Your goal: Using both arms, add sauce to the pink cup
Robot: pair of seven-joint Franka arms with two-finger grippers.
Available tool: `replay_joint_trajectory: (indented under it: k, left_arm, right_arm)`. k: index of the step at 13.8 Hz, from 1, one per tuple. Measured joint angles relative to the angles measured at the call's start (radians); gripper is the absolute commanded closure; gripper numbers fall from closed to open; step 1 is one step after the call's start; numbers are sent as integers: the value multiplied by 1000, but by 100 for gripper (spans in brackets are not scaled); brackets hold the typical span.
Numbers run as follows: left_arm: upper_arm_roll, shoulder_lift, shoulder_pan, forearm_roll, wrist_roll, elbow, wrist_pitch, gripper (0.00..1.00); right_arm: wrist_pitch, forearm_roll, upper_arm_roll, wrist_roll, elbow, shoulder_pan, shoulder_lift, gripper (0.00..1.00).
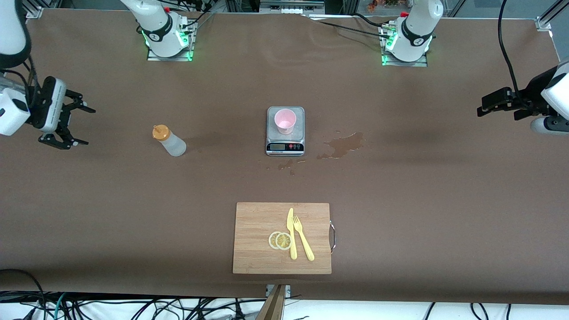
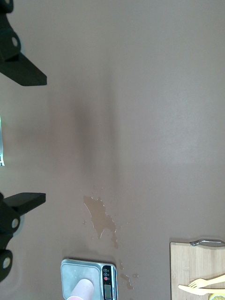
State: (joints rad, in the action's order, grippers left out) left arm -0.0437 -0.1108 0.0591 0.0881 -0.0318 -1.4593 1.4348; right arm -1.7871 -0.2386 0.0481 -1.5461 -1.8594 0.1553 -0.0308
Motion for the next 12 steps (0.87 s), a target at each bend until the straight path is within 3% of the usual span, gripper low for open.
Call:
replay_joint_trajectory:
  k: [8,12]
  left_arm:
    - [0,0,0,0,0,0,0,0]
    - [0,0,0,0,0,0,0,0]
  right_arm:
    - [14,136,0,934,-1,-119,112,0]
    - [55,193,1,1294,0,-160,148,0]
